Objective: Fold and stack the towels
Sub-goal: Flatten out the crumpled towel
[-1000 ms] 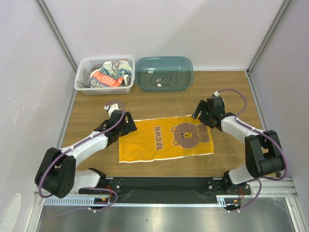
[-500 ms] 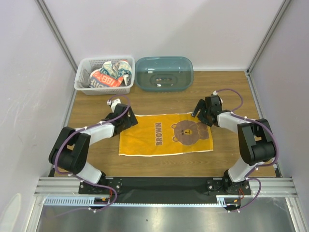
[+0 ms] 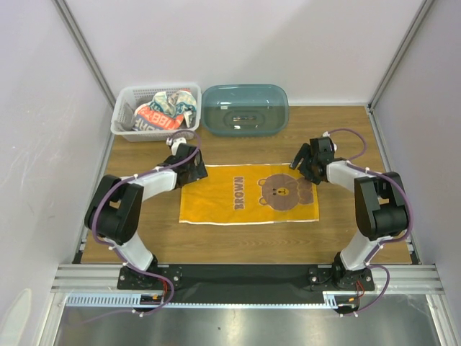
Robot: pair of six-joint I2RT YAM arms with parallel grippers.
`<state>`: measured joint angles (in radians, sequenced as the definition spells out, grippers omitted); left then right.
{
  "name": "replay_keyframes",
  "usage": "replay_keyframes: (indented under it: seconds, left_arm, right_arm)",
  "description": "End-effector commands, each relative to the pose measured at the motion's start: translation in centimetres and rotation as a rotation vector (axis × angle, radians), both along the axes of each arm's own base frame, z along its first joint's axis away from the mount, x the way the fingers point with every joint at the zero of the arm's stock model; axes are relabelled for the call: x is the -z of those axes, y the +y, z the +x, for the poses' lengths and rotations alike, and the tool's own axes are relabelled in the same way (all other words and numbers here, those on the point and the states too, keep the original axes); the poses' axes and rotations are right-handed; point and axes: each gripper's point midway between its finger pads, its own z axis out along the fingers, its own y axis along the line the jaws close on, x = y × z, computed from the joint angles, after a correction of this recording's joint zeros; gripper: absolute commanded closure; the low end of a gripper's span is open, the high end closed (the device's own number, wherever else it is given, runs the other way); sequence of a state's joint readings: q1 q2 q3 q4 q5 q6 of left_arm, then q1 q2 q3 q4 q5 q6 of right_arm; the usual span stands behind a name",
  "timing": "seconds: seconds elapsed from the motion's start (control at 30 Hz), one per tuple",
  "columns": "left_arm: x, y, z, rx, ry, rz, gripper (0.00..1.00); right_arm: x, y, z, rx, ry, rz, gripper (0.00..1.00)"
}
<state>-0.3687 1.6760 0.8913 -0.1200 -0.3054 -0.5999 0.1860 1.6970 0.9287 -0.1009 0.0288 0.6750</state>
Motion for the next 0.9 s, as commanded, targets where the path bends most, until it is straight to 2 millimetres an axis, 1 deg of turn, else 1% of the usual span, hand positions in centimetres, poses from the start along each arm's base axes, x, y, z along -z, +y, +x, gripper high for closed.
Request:
replay_keyframes:
  seconds: [0.0,0.03,0.07,0.1,0.13,0.2,0.23,0.27,0.3,0.33,0.37,0.4,0.43,0.47,0.5,0.53,0.57,0.6,0.63,0.67,0.7,0.77,0.83,0.87]
  left_arm:
    - [-2.9,-0.3,1.7,0.038,-0.059,-0.009,0.11]
    - [-3.5,-0.7,1.8,0.051,-0.077,-0.022,0.10]
    - [-4.4,-0.9,2.1,0.059,-0.102,-0.031,0.06]
    - [-5.6,-0.9,2.4,0.070,-0.137,-0.035,0.05]
    - [-6.2,-1.0,2.6,0.071,-0.155,-0.035,0.04]
    - [-7.5,-0.6,2.4,0.060,-0.162,-0.028,0.04]
    - [-7.8,-0.4,2.2,0.050,-0.161,-0.027,0.04]
    - [-7.8,-0.3,1.7,0.040,-0.151,-0.029,0.04]
    - [-7.2,0.1,0.6,0.020,-0.116,-0.032,0.04]
    - [-7.6,0.3,0.0,0.010,-0.120,-0.041,0.04]
    - [-6.8,0.8,-1.3,-0.016,-0.096,-0.050,0.04]
    - [-6.3,1.2,-2.3,-0.030,-0.078,-0.051,0.04]
    - [-7.2,1.4,-3.1,-0.042,-0.104,-0.073,0.04]
    - [-7.0,1.4,-4.0,-0.045,-0.100,-0.094,0.04]
    - [-5.4,1.7,-5.6,-0.062,-0.065,-0.111,0.04]
    - [-6.4,1.6,-6.2,-0.059,-0.099,-0.146,0.04]
    - [-6.0,1.5,-7.0,-0.057,-0.095,-0.164,0.05]
    - [-4.9,1.4,-8.4,-0.053,-0.074,-0.194,0.06]
    - [-4.9,1.3,-8.9,-0.045,-0.082,-0.211,0.07]
    - [-5.8,1.2,-9.3,-0.036,-0.123,-0.241,0.10]
    - [-4.9,1.1,-10.2,-0.028,-0.110,-0.261,0.11]
    - [-4.9,1.2,-11.0,-0.030,-0.119,-0.284,0.13]
    - [-4.4,1.4,-12.1,-0.048,-0.109,-0.303,0.14]
    - [-4.2,1.4,-12.5,-0.064,-0.098,-0.320,0.14]
  right_arm:
    - [-1.5,-0.2,0.7,-0.020,-0.013,-0.019,0.19]
    - [-2.5,0.0,0.9,-0.029,-0.040,-0.016,0.18]
    - [-3.0,0.2,1.2,-0.043,-0.061,-0.022,0.18]
    - [-3.5,0.2,1.3,-0.047,-0.076,-0.025,0.17]
    - [-4.3,0.3,1.6,-0.047,-0.096,-0.025,0.17]
    - [-5.0,0.4,1.6,-0.064,-0.099,-0.023,0.17]
    - [-6.1,0.6,1.8,-0.069,-0.119,-0.021,0.17]
    - [-6.4,0.8,1.5,-0.078,-0.116,-0.023,0.17]
    - [-6.7,0.8,1.4,-0.078,-0.121,-0.028,0.17]
    - [-7.0,0.8,1.1,-0.079,-0.124,-0.032,0.17]
    - [-7.8,1.1,0.7,-0.090,-0.139,-0.031,0.16]
    - [-8.2,1.2,0.4,-0.090,-0.148,-0.036,0.16]
    - [-8.4,1.2,0.1,-0.095,-0.151,-0.042,0.16]
    - [-8.8,1.3,-0.5,-0.101,-0.155,-0.041,0.16]
    - [-8.9,1.6,-0.9,-0.109,-0.154,-0.042,0.16]
    - [-8.7,1.6,-1.5,-0.112,-0.142,-0.044,0.16]
    - [-8.3,1.6,-2.1,-0.117,-0.132,-0.045,0.16]
    - [-8.5,1.8,-2.6,-0.126,-0.136,-0.042,0.16]
    - [-8.4,2.0,-3.1,-0.138,-0.135,-0.041,0.16]
    - [-8.1,2.3,-3.6,-0.146,-0.128,-0.037,0.16]
    - [-7.7,2.5,-4.3,-0.158,-0.120,-0.026,0.16]
    - [-7.3,3.4,-5.3,-0.183,-0.106,-0.013,0.16]
    - [-7.2,4.3,-6.0,-0.205,-0.097,-0.006,0.16]
    - [-7.2,5.3,-6.5,-0.233,-0.097,-0.004,0.16]
